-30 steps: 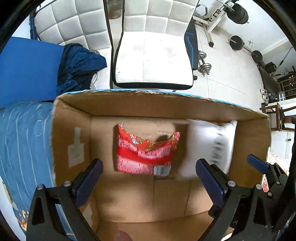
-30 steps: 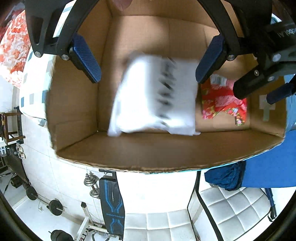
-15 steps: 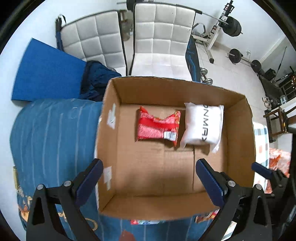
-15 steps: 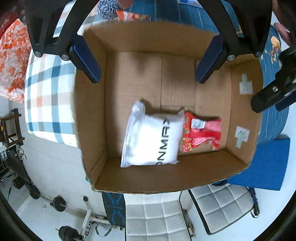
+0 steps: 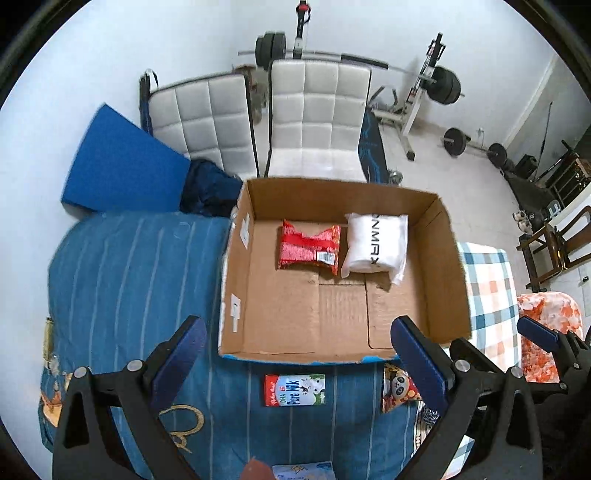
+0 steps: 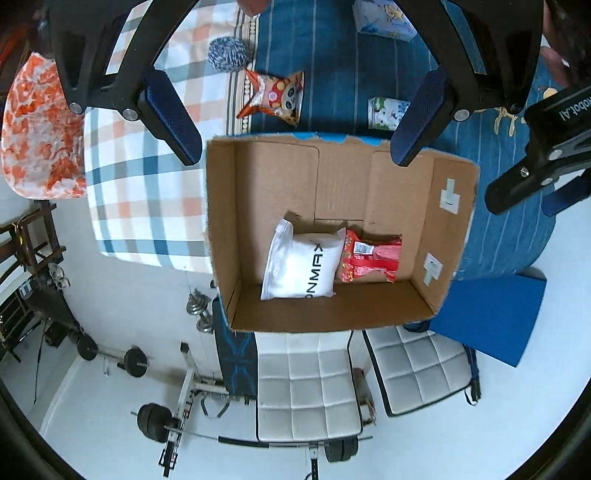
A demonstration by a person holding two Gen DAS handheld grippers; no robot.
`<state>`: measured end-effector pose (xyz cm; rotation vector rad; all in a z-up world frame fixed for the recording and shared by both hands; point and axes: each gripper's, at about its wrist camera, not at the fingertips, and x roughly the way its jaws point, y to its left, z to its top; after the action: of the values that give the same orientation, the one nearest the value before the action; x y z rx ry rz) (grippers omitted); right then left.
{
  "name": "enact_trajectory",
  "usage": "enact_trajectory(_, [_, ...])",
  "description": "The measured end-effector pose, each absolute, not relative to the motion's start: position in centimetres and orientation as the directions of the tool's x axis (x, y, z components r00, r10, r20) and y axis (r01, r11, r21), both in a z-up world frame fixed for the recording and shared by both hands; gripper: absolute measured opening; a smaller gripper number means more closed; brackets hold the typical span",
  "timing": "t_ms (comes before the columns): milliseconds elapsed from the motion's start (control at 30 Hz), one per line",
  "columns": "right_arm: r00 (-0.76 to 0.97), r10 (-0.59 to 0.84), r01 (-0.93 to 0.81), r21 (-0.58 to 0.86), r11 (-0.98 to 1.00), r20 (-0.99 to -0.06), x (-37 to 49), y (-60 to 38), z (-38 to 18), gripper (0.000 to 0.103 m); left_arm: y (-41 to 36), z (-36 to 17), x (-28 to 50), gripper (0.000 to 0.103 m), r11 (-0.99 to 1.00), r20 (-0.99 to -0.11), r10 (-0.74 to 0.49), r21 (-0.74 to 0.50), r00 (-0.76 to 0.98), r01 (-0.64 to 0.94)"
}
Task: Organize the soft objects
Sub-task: 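Grasp the blue cartoon pack with the left tool while the right grasps the yarn ball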
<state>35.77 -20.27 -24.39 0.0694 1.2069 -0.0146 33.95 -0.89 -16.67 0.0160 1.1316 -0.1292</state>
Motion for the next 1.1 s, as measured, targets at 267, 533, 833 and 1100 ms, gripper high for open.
enact_trajectory(267, [0.396,0.056,0.037,0.077,0.996,-0.916,31.5,-20.6,-20.0,0.103,-0.6,-13.2,30.2,0.103,0.99,-0.885,-0.111,-0.061,0.452,0.124])
enact_trajectory(533, [0.291,0.066,0.082,0.094,0.992,-0.954,27.4,-24.1,-22.0,0.103,-1.0,-16.3,26.1,0.103,0.991,-0.937,-0.082,-0.04,0.341,0.127])
enact_trajectory(833, [0.036,0.06,0.199,0.066,0.978,-0.998,24.1,-30.3,-33.9,0.103,-0.4,-29.9,20.6,0.103,0.996,-0.997,-0.074,-0.075,-0.014,0.044])
enact_trajectory(1100, [-0.068,0.104,0.242,0.084,0.967,-0.992,23.0,-31.2,-40.7,0.103,-0.8,-40.6,17.0,0.103,0.998,-0.959,-0.062,-0.06,-0.276,-0.019])
